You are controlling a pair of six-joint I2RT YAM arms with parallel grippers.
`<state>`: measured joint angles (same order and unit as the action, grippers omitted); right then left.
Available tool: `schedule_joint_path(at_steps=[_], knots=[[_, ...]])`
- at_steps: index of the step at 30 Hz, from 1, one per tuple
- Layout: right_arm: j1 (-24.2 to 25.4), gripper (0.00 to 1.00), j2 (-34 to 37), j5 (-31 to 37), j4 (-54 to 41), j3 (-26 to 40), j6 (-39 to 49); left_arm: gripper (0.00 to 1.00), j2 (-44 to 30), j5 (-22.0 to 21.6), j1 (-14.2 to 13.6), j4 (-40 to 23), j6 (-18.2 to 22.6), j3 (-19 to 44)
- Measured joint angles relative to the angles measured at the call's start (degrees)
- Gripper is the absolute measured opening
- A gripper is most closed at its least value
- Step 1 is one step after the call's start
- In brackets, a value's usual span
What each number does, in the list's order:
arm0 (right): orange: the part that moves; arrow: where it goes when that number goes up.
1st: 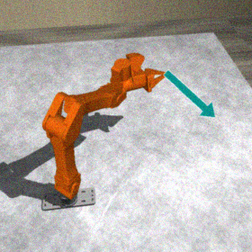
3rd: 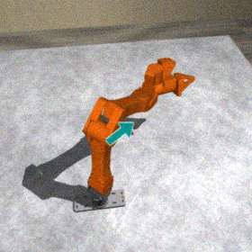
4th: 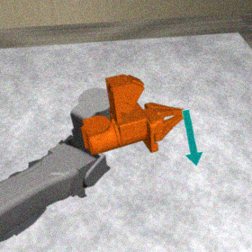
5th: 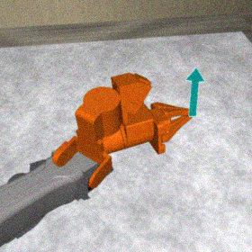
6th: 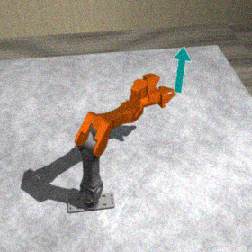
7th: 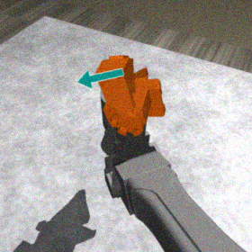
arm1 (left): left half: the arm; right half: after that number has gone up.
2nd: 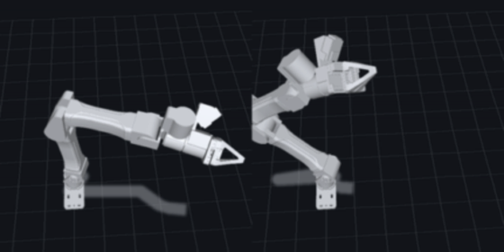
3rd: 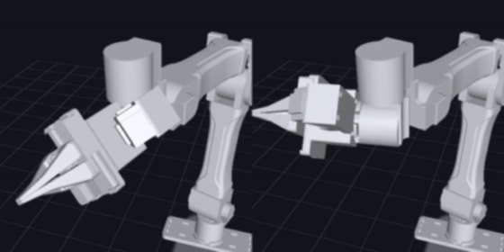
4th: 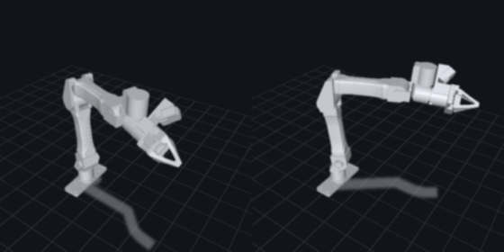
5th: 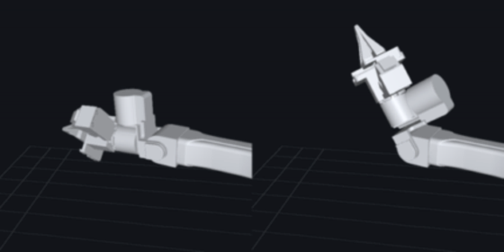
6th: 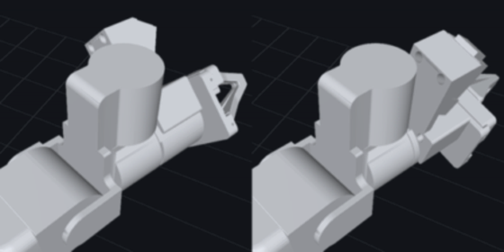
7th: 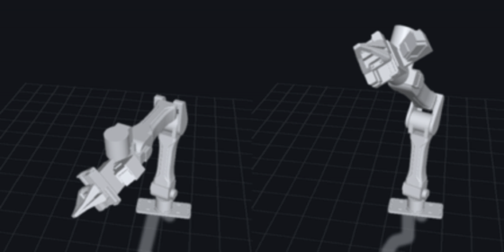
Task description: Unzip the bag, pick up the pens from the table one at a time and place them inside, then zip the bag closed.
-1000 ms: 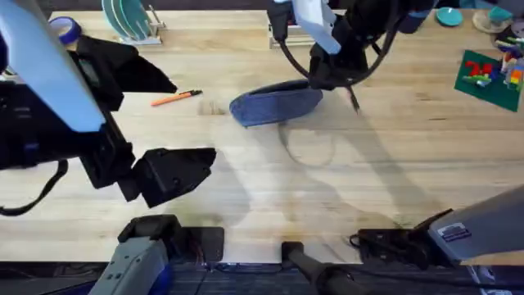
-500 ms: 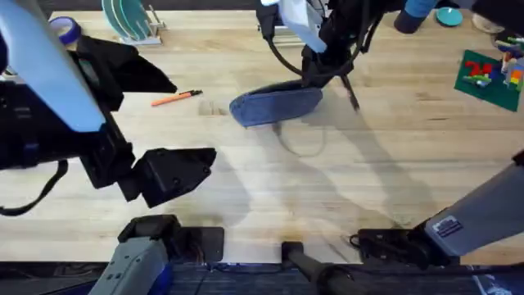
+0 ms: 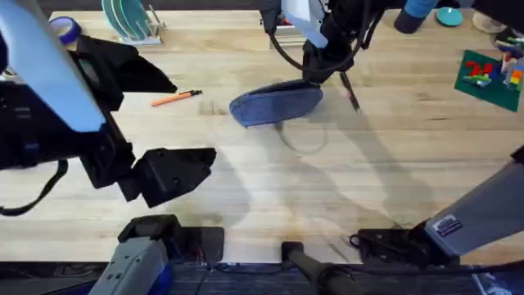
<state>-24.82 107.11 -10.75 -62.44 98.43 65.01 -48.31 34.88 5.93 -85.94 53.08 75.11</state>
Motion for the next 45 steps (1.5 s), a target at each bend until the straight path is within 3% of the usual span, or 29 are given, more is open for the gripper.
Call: schedule_joint_path(at_steps=[14, 45], knots=[[0.0, 0.028, 0.3, 0.0, 0.1, 0.1, 0.0, 0.995, 0.0, 0.0, 0.0, 0.0, 0.0, 0.0], [0.8, 0.03, 10.4, -5.2, 1.2, 0.2, -1.6, 0.994, 0.0, 0.0, 0.0, 0.0, 0.0, 0.0]])
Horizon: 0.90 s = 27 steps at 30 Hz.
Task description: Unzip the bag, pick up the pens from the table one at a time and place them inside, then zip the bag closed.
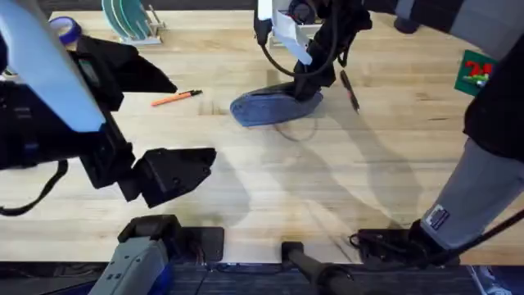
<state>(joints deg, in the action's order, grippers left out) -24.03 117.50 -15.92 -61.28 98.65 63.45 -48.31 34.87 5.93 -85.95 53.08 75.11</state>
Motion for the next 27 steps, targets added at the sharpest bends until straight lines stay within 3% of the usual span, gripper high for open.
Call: schedule_joint_path(at_steps=[3, 5, 7, 11, 12, 27], knots=[[0.0, 0.032, 0.1, 0.0, 0.0, 0.0, -0.1, 0.993, 0.0, 0.0, 0.0, 0.0, 0.0, 0.0], [0.0, 0.121, 0.1, 0.0, 0.0, 0.0, -0.3, 0.993, 0.0, 0.0, 0.0, 0.0, 0.0, 0.0], [0.0, 0.321, 0.1, -0.1, 0.0, 0.0, -0.5, 0.994, 0.0, 0.0, 0.0, 0.0, 0.0, 0.0], [0.0, 0.88, 0.1, -0.5, 0.2, 0.0, -0.9, 0.995, 0.0, 0.0, 0.0, 0.0, 0.0, 0.0], [-0.1, 0.967, 0.1, -0.5, 0.2, 0.0, -0.9, 0.995, 0.0, 0.0, 0.0, 0.0, 0.0, 0.0], [-0.1, 0.995, 0.1, -0.5, 0.2, 0.0, -1.8, 0.993, 0.0, 0.0, 0.0, 0.0, 0.0, 0.0]])
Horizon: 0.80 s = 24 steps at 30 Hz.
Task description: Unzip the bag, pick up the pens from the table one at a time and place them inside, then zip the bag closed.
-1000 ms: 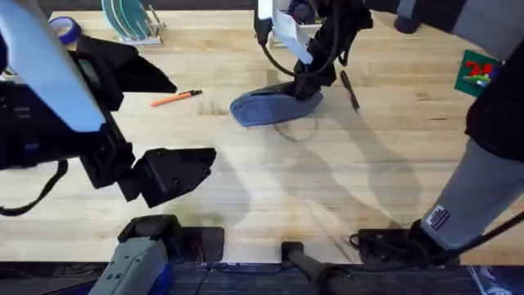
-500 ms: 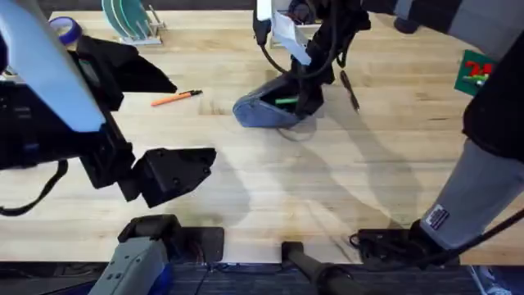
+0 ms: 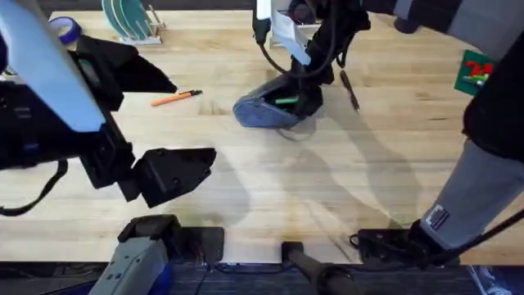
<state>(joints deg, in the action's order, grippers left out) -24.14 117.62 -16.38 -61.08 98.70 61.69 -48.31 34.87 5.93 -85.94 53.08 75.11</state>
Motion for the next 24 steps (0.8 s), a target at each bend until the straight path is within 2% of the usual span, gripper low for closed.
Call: schedule_joint_path(at_steps=[15, 24], knots=[[-0.4, 0.996, -0.8, 2.0, -0.1, 0.0, -2.8, 0.995, 0.0, 0.0, 0.0, 0.0, 0.0, 0.0], [-0.2, 0.996, -9.1, 3.5, -1.9, 0.0, -6.1, 0.994, 0.0, 0.0, 0.0, 0.0, 0.0, 0.0]])
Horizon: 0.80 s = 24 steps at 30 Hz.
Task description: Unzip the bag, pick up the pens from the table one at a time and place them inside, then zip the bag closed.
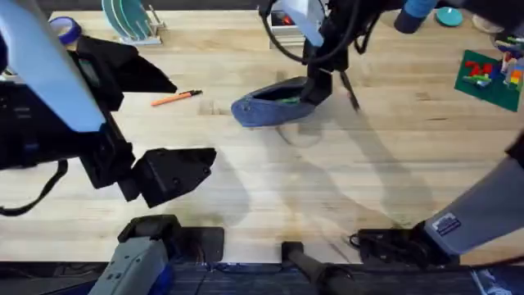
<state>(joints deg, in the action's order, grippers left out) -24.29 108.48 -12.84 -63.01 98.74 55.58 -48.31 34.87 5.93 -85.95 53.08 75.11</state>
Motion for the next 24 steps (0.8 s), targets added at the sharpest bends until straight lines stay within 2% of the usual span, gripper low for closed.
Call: schedule_joint_path(at_steps=[8, 13, 20, 24], knots=[[0.0, 0.996, -5.8, 0.1, -2.8, 0.0, -3.0, 0.994, 0.0, 0.0, 0.0, 0.0, 0.0, 0.0], [0.1, 0.996, -9.6, 1.1, -2.9, 0.0, -11.2, 0.994, 0.0, 0.0, 0.0, 0.0, 0.0, 0.0], [0.5, 0.997, -10.9, 1.5, -4.9, 0.0, -16.8, 0.994, 0.0, 0.0, 0.0, 0.0, 0.0, 0.0], [1.0, 0.996, -10.9, 5.3, -5.0, 0.0, -23.4, 0.995, 0.0, 0.0, 0.0, 0.0, 0.0, 0.0]])
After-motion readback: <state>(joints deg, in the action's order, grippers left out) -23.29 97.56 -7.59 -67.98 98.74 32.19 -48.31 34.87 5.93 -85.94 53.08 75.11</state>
